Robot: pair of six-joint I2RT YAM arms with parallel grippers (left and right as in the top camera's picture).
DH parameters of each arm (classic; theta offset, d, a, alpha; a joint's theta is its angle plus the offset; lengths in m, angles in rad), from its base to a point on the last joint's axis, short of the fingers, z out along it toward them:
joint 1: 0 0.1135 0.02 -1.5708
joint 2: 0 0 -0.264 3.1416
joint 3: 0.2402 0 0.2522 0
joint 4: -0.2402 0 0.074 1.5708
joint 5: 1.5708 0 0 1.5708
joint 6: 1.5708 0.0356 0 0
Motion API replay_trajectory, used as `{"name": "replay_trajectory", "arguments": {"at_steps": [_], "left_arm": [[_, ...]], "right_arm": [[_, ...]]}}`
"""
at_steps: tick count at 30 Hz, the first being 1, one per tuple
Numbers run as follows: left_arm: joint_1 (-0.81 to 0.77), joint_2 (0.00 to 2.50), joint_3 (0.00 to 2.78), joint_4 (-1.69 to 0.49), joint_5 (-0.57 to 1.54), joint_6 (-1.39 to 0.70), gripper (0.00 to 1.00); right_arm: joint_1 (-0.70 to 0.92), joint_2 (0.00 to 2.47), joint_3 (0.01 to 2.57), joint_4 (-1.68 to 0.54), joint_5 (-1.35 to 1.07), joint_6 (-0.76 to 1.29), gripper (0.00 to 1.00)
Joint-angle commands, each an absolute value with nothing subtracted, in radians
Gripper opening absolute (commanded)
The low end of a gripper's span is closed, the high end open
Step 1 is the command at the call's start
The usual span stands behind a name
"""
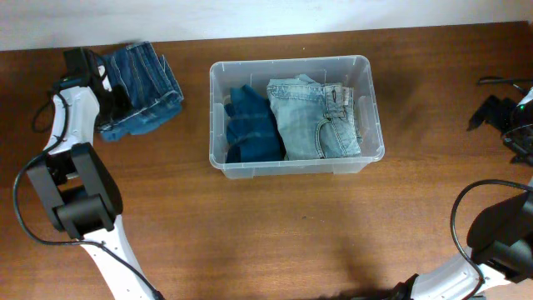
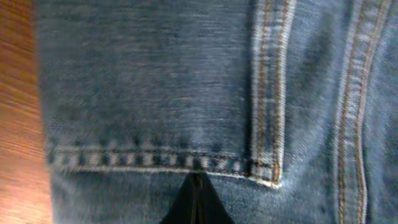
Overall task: Pack container
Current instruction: 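Grasp the dark-wash jeans with the left gripper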
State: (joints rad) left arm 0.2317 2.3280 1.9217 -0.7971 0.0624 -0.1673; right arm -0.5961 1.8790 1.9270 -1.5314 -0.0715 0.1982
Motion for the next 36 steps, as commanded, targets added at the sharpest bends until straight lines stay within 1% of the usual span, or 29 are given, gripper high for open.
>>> {"name": "replay_trajectory", "arguments": {"at_steps": [1, 6, 7, 8, 9, 11, 16, 19, 20, 21, 24, 28, 31, 36], "left_arm": [[0.193, 2.318, 1.921, -0.821, 0.16, -0.196, 0.01], [0.206, 2.203, 1.974, -0.827, 0.16, -0.193, 0.02], [0.215, 2.163, 1.979, -0.824, 0.16, -0.193, 0.24], [0.229, 2.127, 1.979, -0.82, 0.154, -0.193, 0.76], [0.235, 2.115, 1.979, -0.82, 0.147, -0.193, 0.78], [0.263, 2.083, 1.979, -0.82, 0.108, -0.194, 0.78], [0.357, 2.114, 1.977, -0.868, 0.121, -0.198, 0.8], [0.398, 2.157, 1.977, -0.884, 0.2, -0.197, 0.8], [0.41, 2.178, 1.977, -0.879, 0.253, -0.195, 0.73], [0.418, 2.197, 1.977, -0.875, 0.303, -0.188, 0.72], [0.434, 2.256, 1.977, -0.863, 0.406, -0.186, 0.72], [0.437, 2.326, 1.977, -0.825, 0.44, -0.185, 0.73], [0.437, 2.36, 1.977, -0.785, 0.505, -0.183, 0.73], [0.439, 2.391, 1.977, -0.759, 0.493, -0.183, 0.73]], "right_arm": [[-0.596, 1.875, 1.926, -1.528, -0.067, 0.191, 0.98], [-0.596, 1.875, 1.926, -1.528, -0.067, 0.191, 0.98], [-0.596, 1.875, 1.926, -1.528, -0.067, 0.191, 0.98], [-0.596, 1.875, 1.926, -1.528, -0.067, 0.191, 0.98], [-0.596, 1.875, 1.926, -1.528, -0.067, 0.191, 0.98], [-0.596, 1.875, 1.926, -1.528, -0.067, 0.191, 0.98], [-0.596, 1.875, 1.926, -1.528, -0.067, 0.191, 0.98], [-0.596, 1.875, 1.926, -1.528, -0.067, 0.191, 0.98], [-0.596, 1.875, 1.926, -1.528, -0.067, 0.191, 0.98], [-0.596, 1.875, 1.926, -1.528, -0.067, 0.191, 0.99], [-0.596, 1.875, 1.926, -1.528, -0.067, 0.191, 0.98], [-0.596, 1.875, 1.926, -1.528, -0.067, 0.191, 0.98], [-0.596, 1.875, 1.926, -1.528, -0.067, 0.191, 0.98], [-0.596, 1.875, 1.926, -1.528, -0.067, 0.191, 0.98]]}}
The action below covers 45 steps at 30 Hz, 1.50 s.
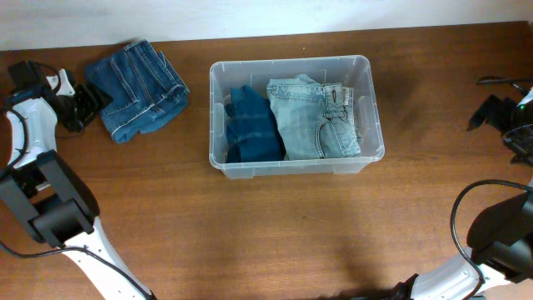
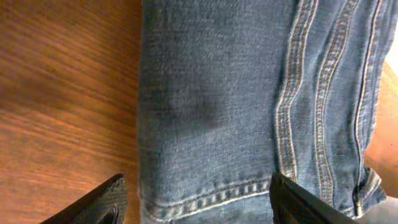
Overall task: Pack container
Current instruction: 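Grasp the dark-wash jeans with the left gripper, then lift the dark jeans and carry them over the bin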
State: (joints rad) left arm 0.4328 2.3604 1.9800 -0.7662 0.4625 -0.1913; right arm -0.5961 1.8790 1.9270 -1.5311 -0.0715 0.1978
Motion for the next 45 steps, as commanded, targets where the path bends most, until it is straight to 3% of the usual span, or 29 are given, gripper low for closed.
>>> {"name": "replay_trajectory", "arguments": {"at_steps": [1, 10, 12, 22, 23, 24, 26, 27, 29, 37, 45], "left_arm": [[0.44, 2.404, 1.977, -0.76, 0.493, -0.183, 0.73], [0.44, 2.49, 1.977, -0.753, 0.501, -0.187, 0.74], [0.439, 2.506, 1.977, -0.736, 0.544, -0.187, 0.8], [0.43, 2.551, 1.977, -0.68, 0.696, -0.187, 0.79], [0.428, 2.559, 1.977, -0.682, 0.699, -0.187, 0.75], [0.427, 2.571, 1.977, -0.684, 0.704, -0.187, 0.46], [0.427, 2.572, 1.977, -0.688, 0.703, -0.186, 0.28], [0.432, 2.571, 1.98, -0.682, 0.704, -0.186, 0.14], [0.439, 2.571, 1.991, -0.683, 0.704, -0.186, 0.01], [0.455, 2.569, 2.171, -0.747, 0.966, -0.186, 0.01], [0.416, 2.569, 2.705, -1.022, 1.164, -0.178, 0.01]], "right_arm": [[-0.596, 1.875, 1.926, -1.528, -0.067, 0.191, 0.98], [-0.596, 1.875, 1.926, -1.528, -0.067, 0.191, 0.98], [-0.596, 1.875, 1.926, -1.528, -0.067, 0.191, 0.99], [-0.596, 1.875, 1.926, -1.528, -0.067, 0.191, 0.98], [-0.596, 1.875, 1.926, -1.528, -0.067, 0.191, 0.98], [-0.596, 1.875, 1.926, -1.528, -0.067, 0.191, 0.99], [-0.596, 1.875, 1.926, -1.528, -0.067, 0.191, 0.98], [-0.596, 1.875, 1.926, -1.528, -0.067, 0.191, 0.99], [-0.596, 1.875, 1.926, -1.528, -0.067, 0.191, 0.99], [-0.596, 1.875, 1.926, -1.528, -0.067, 0.191, 0.98], [-0.596, 1.875, 1.926, -1.528, -0.067, 0.191, 0.98]]}}
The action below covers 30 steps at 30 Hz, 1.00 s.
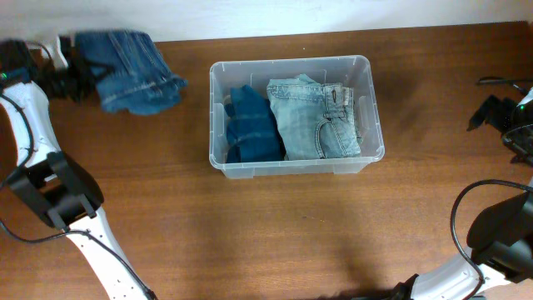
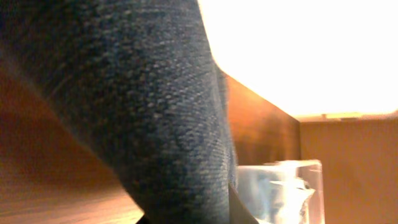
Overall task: Pack container
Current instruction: 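Lift the dark jeans and carry them over the bin, then lower the dark jeans into the bin's left side and release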
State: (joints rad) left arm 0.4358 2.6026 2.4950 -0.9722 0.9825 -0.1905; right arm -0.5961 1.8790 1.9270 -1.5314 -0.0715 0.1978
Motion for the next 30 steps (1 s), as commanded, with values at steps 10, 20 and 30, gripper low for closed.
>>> {"name": "replay_trajectory", "arguments": {"at_steps": [10, 20, 30], "left_arm": [[0.257, 2.487, 3.138, -1.454, 1.201, -0.182, 0.01], [-0.011, 2.46, 3.136, -1.687, 1.207, -0.074, 0.01], [-0.216, 2.46, 3.118, -1.688, 1.002, -0.074, 0.01]], "right_arm": [[-0.596, 1.875, 1.926, -1.528, -0.067, 0.191, 0.98], [-0.596, 1.875, 1.926, -1.528, -0.067, 0.191, 0.99], [-0.596, 1.875, 1.926, -1.528, -0.067, 0.191, 0.98]]}}
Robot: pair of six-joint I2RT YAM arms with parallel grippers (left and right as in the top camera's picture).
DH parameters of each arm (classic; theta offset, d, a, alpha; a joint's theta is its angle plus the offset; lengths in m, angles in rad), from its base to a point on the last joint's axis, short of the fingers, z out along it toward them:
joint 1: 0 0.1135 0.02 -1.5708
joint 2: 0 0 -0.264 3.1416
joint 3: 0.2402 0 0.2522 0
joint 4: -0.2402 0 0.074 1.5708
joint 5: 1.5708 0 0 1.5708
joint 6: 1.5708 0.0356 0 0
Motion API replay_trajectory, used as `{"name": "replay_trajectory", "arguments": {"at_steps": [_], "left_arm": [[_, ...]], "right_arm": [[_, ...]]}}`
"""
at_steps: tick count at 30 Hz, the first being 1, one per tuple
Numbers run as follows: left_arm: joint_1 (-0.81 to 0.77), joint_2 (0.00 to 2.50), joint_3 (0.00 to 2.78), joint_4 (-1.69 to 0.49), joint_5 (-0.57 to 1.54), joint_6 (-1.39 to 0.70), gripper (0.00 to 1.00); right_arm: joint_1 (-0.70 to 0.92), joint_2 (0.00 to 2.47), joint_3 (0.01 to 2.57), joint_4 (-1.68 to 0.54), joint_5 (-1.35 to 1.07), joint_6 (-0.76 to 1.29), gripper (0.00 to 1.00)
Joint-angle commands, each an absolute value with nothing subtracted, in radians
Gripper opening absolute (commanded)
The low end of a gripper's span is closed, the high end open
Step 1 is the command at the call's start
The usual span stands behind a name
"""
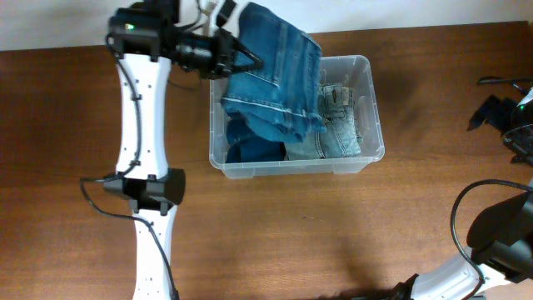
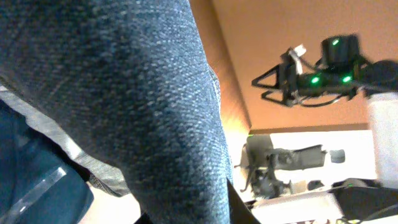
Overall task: Pack container
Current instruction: 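Lower the dark jeans into the bin's left side and release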
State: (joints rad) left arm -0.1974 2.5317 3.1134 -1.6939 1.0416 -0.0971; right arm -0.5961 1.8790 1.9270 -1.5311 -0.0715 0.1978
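My left gripper [image 1: 241, 57] is shut on a folded pair of mid-blue jeans [image 1: 275, 75] and holds them in the air over the clear plastic bin [image 1: 371, 100], where they drape across its left and middle part. In the left wrist view the jeans [image 2: 124, 106] fill most of the picture, clamped between the dark fingertips [image 2: 239, 208] at the bottom. Inside the bin lie a dark blue garment [image 1: 250, 148] at the left and light blue jeans [image 1: 337, 125] at the right. My right gripper [image 1: 500, 112] rests at the far right edge; its jaws cannot be made out.
The brown wooden table [image 1: 291, 233] runs all around the bin. The left arm's base [image 1: 150, 192] stands at the front left of the bin. Cables and dark arm parts [image 1: 516, 125] lie at the right edge.
My left gripper has moved with the jeans from the table's far left corner to above the bin. The jeans now hang over the bin's contents. The right arm has not moved.
The jeans first lay folded at the table's back left with my left gripper shut on top of them. Then the gripper stood open beside them at the left. Then it held them lifted at the far left, and now over the bin.
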Motion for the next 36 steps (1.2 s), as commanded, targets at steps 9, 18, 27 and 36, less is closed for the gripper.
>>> {"name": "replay_trajectory", "arguments": {"at_steps": [9, 18, 27, 36], "left_arm": [[-0.226, 2.461, 2.919, -1.686, 0.946, -0.073, 0.27], [-0.226, 2.461, 2.879, -1.681, 0.843, -0.075, 0.51], [-0.249, 2.461, 2.879, -1.688, 0.852, -0.362, 0.12], [-0.257, 2.461, 2.879, -1.543, 1.023, -0.582, 0.01]], "right_arm": [[-0.596, 1.875, 1.926, -1.528, -0.067, 0.191, 0.98], [-0.596, 1.875, 1.926, -1.528, -0.067, 0.191, 0.98], [-0.596, 1.875, 1.926, -1.528, -0.067, 0.191, 0.99], [-0.596, 1.875, 1.926, -1.528, -0.067, 0.191, 0.98]]}}
